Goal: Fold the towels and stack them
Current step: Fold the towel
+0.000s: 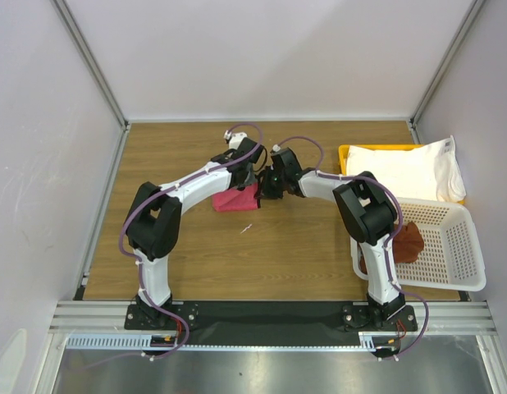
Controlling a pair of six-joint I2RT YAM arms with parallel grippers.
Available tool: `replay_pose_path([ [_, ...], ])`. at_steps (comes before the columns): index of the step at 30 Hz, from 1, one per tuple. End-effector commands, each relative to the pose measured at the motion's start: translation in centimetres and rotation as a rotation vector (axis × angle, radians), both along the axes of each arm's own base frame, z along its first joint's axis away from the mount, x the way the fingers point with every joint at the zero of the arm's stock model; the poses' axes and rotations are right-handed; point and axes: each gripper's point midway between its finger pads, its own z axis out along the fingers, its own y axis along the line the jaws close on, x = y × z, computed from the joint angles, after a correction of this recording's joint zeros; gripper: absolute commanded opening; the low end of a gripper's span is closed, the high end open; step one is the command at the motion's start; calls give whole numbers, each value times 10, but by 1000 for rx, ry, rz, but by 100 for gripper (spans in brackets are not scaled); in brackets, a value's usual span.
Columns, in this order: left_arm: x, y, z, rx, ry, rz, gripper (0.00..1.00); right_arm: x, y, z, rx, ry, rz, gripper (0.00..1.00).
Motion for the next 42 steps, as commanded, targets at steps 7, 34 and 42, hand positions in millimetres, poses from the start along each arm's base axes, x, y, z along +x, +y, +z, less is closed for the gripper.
replay_pose_path([
  [7, 5, -22, 5, -123, -18, 8, 0, 5, -16, -13, -68, 4, -67, 0],
  [34, 3, -53, -33, -214, 61, -76, 4, 7, -38, -22, -61, 40, -133, 0],
  [42, 21, -37, 30, -186, -66, -51, 60, 8, -39, -19, -61, 41, -128, 0],
])
